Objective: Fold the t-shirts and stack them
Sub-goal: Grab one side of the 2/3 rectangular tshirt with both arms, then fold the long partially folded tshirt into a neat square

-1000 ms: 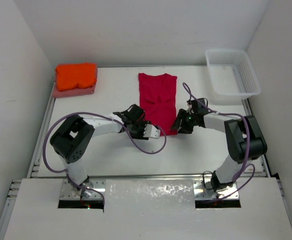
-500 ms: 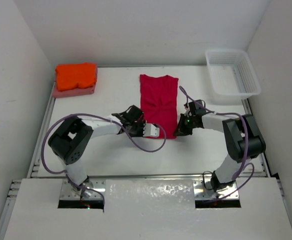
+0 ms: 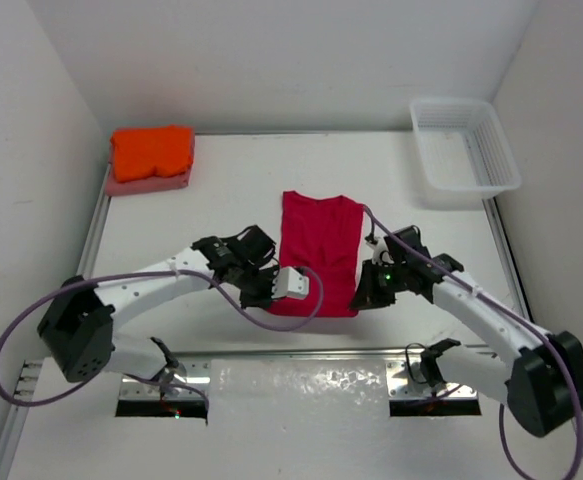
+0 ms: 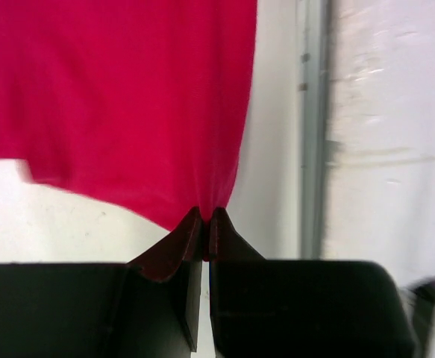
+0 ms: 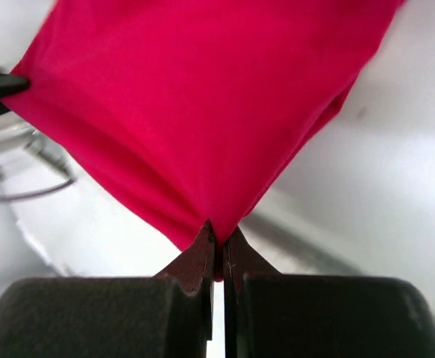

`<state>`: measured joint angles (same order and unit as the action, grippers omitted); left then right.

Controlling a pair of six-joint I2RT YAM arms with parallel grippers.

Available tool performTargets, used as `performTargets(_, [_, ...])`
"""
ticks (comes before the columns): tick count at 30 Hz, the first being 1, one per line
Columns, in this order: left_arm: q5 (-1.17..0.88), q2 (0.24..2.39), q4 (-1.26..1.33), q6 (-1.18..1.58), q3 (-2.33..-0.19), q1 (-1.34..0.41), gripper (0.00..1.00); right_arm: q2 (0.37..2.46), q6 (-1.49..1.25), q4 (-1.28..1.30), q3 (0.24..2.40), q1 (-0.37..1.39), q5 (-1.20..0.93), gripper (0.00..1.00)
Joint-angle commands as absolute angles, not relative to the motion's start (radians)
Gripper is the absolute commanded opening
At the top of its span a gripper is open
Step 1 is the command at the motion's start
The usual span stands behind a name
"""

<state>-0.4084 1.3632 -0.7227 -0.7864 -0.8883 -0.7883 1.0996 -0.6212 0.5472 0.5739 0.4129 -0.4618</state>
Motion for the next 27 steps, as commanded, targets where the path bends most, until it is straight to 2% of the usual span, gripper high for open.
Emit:
performTargets(1, [-0.534,1.290,-0.963,-0.730,-1.042,-0.785,0.00,1.014,-0.689,0.721,0.652,0.428,-0.494,0.00])
performTargets(7, [-0.555,1.357,-1.061,-0.756,-1.334,-0.709,0.00,1.064,-0.660,0.949,0.908,0.410,-0.525,0.00])
performTargets(13, [-0.629,1.635,-1.138,-0.752,-1.555,-0.484,0.00,1.238,-0.611,0.878,1.049,0.256,-0.574,0.00])
performTargets(18, [-0.609,1.781,-1.022,-0.683,-1.672,-0.448,0.00,1.431,-0.572,0.799,1.161,0.209,-0.566,0.00])
performTargets(24, [-0.618,1.902,-0.971,-0.629,-1.814,-0.394,0.00,1.506,-0.614,0.736,1.233,0.164,-0.572,0.00])
performTargets(27, [-0.646,1.888,-1.011,-0.660,-1.797,-0.379,0.00,1.488,-0.603,0.759,1.210,0.164,-0.560,0.00])
